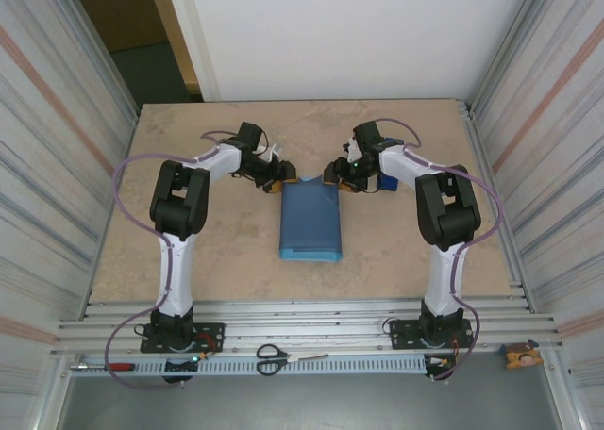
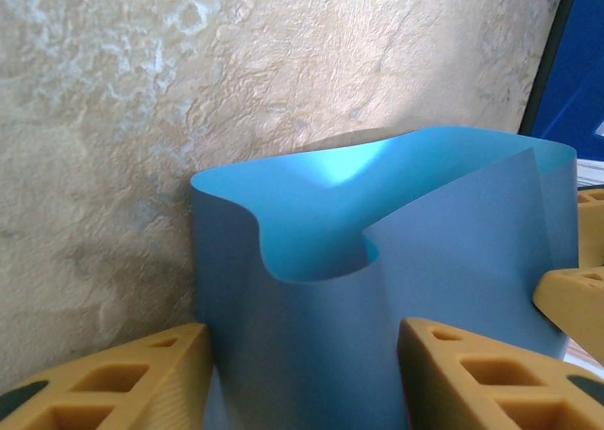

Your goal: Wrap the gift box in paper

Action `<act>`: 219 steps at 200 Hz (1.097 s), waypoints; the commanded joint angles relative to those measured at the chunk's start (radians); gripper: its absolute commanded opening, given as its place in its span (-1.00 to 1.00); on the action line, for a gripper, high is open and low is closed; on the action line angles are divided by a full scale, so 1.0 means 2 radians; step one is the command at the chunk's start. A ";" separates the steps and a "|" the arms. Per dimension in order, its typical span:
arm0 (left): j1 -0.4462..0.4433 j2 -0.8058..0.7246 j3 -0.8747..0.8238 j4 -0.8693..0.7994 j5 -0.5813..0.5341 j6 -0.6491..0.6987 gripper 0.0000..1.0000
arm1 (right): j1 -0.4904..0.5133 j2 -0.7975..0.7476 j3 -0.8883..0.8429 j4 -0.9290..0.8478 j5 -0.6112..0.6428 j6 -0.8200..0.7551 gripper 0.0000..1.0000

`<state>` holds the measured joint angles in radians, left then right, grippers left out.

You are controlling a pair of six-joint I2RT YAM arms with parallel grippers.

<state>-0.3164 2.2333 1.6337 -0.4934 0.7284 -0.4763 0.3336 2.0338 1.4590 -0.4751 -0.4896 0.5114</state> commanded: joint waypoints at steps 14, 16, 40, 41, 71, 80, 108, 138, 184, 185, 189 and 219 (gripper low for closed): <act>-0.003 -0.023 0.004 -0.001 -0.011 0.001 0.29 | 0.000 0.004 0.026 -0.031 0.010 -0.018 0.19; -0.003 -0.025 0.004 -0.001 -0.012 0.001 0.31 | 0.000 0.003 0.028 -0.033 0.012 -0.019 0.21; 0.000 -0.064 0.009 -0.011 -0.033 0.013 0.63 | -0.003 -0.032 0.038 -0.041 0.027 -0.029 0.44; 0.001 -0.065 0.008 -0.010 -0.034 0.014 0.64 | -0.003 -0.034 0.037 -0.041 0.027 -0.030 0.44; 0.008 -0.143 -0.049 0.019 -0.037 0.013 0.88 | -0.017 -0.115 -0.025 0.009 0.010 -0.024 0.76; 0.008 -0.161 -0.072 0.028 -0.029 0.015 0.91 | -0.019 -0.141 -0.055 0.028 -0.004 -0.022 0.81; 0.003 -0.207 -0.153 0.056 -0.001 0.017 0.95 | -0.013 -0.221 -0.160 0.070 -0.013 -0.009 0.86; -0.012 -0.230 -0.218 0.066 0.013 0.022 0.95 | 0.020 -0.297 -0.267 0.099 0.002 0.006 0.87; -0.028 -0.224 -0.253 0.078 0.024 0.022 0.88 | 0.058 -0.326 -0.350 0.147 0.010 0.058 0.87; -0.029 -0.223 -0.254 0.078 0.025 0.022 0.87 | 0.059 -0.326 -0.351 0.148 0.008 0.059 0.87; -0.030 -0.222 -0.253 0.077 0.027 0.023 0.85 | 0.059 -0.326 -0.354 0.152 0.004 0.060 0.87; -0.034 -0.219 -0.260 0.074 0.031 0.030 0.81 | 0.068 -0.306 -0.346 0.117 -0.013 0.025 0.76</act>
<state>-0.3779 1.7885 1.1297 -0.3534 0.7513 -0.4477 0.4515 1.4143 0.7502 -0.2317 -0.4957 0.5907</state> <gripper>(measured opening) 0.905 0.902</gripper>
